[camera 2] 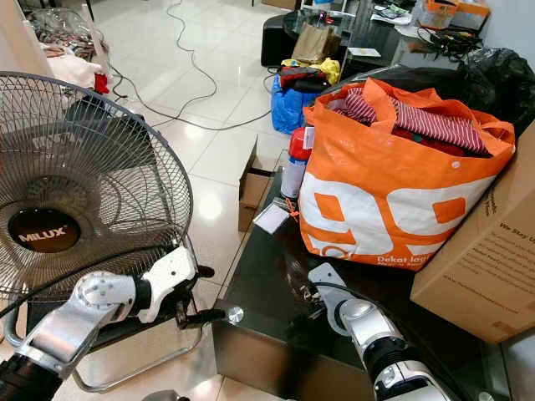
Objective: Hang keys on a hook
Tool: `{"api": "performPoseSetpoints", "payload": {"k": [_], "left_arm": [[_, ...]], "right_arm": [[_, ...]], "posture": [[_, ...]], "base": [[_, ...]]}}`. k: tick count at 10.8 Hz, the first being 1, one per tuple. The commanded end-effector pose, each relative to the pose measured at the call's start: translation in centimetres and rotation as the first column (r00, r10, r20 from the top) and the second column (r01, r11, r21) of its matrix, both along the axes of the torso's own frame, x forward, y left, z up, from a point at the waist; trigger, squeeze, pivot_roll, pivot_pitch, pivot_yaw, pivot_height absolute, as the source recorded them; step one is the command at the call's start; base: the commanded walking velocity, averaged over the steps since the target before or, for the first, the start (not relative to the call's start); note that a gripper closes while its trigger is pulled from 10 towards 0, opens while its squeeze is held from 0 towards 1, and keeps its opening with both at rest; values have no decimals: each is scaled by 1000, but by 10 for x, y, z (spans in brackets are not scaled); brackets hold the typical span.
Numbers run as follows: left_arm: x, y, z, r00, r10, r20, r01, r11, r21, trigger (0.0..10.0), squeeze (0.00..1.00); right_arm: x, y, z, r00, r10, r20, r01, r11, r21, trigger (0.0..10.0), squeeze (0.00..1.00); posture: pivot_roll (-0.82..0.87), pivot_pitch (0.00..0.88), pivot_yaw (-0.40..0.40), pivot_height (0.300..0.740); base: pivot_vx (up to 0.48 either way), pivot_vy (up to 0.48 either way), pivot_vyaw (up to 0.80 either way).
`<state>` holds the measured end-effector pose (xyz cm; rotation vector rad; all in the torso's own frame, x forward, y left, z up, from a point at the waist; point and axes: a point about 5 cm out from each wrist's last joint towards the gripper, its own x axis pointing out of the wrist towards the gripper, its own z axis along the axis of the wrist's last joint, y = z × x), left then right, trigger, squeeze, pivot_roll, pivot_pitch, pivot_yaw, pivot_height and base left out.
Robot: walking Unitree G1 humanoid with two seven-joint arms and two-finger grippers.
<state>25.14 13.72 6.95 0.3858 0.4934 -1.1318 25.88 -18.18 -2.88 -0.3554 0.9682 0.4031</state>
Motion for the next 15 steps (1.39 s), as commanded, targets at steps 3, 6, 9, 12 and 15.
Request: {"api": "performPoseSetpoints", "payload": {"k": [3,6,9,12,15], "left_arm": [[5,-2,6,999,-16,36,16,1000,-3,10000,0],[8,3,9,998,3,56,-3,1000,-1,10000,0],[16,4,14,995,10,95,-10,1000,-5,10000,0],[30,12,32,952,227,205,-200,970,-141,10000,0],[44,22,55,796,486,360,-420,873,-249,10000,0]], "right_arm": [[5,-6,6,1000,-7,23,7,1000,2,0,0],[-1,-21,35,989,70,132,-81,994,79,0,0],[-11,-36,68,978,46,205,-83,980,179,0,0],[-7,-29,96,919,-290,268,140,875,464,0,0],[-8,-17,124,772,-451,448,205,844,495,0,0]], "posture": [[28,0,-63,740],[21,0,-44,740],[8,0,-25,740],[4,0,-19,740],[-21,0,5,740]], "base": [[0,0,0],[0,0,0],[0,0,0],[0,0,0],[0,0,0]]}}
